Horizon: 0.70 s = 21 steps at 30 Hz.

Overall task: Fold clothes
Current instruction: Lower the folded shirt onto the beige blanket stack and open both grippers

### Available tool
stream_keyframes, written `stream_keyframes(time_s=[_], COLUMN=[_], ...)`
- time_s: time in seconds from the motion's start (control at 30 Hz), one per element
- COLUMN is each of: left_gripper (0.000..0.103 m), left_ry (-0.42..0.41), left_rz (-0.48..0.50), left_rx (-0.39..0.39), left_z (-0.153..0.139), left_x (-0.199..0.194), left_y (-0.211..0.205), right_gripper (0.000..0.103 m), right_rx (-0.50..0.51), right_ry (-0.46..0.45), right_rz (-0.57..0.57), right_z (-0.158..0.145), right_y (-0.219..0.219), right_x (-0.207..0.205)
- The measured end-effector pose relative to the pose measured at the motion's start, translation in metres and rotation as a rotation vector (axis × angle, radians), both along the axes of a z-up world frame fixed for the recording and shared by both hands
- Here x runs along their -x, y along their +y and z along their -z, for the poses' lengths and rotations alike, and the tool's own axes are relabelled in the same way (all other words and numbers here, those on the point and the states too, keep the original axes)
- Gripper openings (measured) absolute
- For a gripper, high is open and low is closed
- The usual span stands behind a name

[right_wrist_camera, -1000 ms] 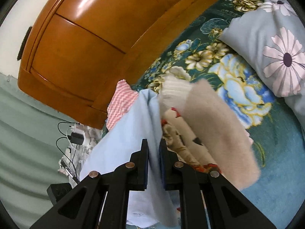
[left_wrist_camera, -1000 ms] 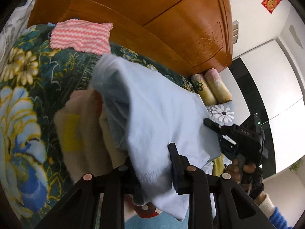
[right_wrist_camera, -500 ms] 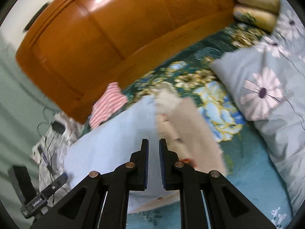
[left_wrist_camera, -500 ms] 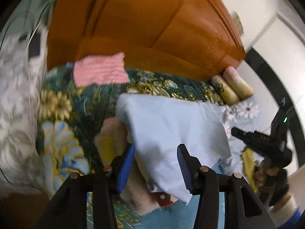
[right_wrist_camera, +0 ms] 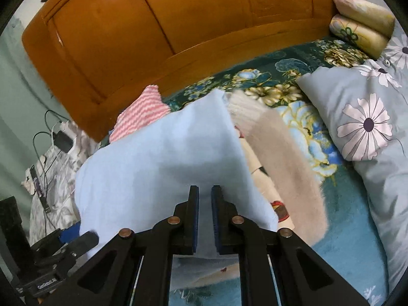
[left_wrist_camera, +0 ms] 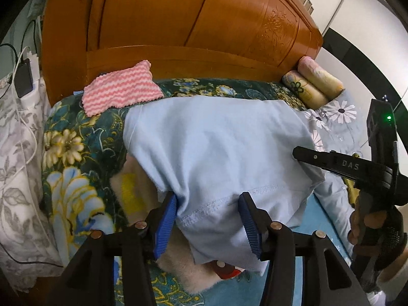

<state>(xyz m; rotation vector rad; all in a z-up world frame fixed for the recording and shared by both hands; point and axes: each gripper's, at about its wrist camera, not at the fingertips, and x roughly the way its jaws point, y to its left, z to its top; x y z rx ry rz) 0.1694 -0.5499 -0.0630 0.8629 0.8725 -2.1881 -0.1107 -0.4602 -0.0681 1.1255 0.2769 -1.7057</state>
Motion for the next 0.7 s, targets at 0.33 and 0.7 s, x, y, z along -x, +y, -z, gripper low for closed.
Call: stream_keyframes(time_s=[0.33,0.7], left_gripper=[0.060,0.087], left_ry=[-0.029,-0.003], left_rz=[0.014,0.016], left_rx=[-0.007,0.008], left_z=[-0.002,0.007], left_x=[-0.001,-0.016], left_y=[0.013,0.066], right_gripper=[0.010,0.034], right_rx=[0.023,0.077], right_ry=[-0.036,-0.061], right_rz=[0.059,0.207], right_z=[-0.007,0.013], right_y=[0.020,0.090], right_x=[-0.018,-0.077])
